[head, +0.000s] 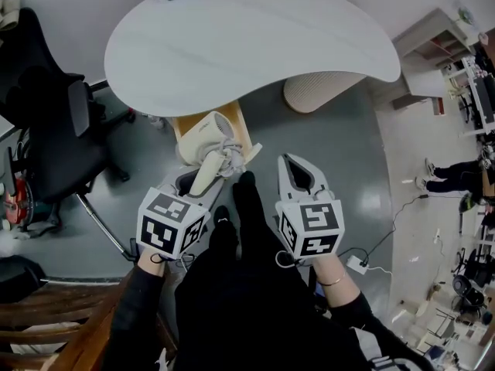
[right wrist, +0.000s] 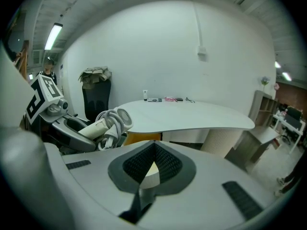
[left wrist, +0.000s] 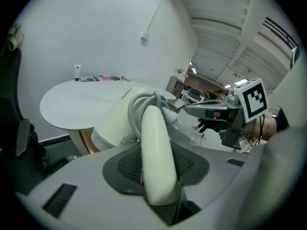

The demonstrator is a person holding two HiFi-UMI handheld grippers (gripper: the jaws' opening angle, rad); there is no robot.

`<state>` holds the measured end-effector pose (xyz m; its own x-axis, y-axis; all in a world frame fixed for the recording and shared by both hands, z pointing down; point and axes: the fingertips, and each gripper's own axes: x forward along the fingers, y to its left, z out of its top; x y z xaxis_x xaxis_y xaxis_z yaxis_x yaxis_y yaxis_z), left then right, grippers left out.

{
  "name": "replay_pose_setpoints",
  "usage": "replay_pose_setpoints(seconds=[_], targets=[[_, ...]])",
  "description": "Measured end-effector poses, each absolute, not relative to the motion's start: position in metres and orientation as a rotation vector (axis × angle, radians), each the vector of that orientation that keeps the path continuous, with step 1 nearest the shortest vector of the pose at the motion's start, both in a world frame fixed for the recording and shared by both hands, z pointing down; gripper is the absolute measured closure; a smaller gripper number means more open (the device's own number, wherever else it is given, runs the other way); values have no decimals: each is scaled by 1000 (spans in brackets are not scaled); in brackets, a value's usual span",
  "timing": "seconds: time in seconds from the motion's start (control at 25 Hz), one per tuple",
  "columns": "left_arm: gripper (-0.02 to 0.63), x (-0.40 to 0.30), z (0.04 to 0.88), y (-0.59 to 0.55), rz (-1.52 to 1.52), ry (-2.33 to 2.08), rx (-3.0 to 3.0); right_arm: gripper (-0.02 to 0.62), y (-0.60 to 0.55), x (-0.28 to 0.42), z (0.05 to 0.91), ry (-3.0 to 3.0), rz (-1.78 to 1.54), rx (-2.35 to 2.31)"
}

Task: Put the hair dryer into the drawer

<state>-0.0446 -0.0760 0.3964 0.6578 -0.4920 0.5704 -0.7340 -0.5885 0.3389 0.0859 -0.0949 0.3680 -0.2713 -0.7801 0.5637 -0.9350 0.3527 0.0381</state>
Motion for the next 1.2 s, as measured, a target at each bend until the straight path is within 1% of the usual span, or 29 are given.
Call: replay_pose_setpoints(seconds=[0.76,1.2], targets=[[451,-47,485,-106,899,-764,2073,594,-140,70,405,-2146,437,1311],[451,-46,511,-114,938,-768,1954,594,-154,39,447,-2162,507,1045]])
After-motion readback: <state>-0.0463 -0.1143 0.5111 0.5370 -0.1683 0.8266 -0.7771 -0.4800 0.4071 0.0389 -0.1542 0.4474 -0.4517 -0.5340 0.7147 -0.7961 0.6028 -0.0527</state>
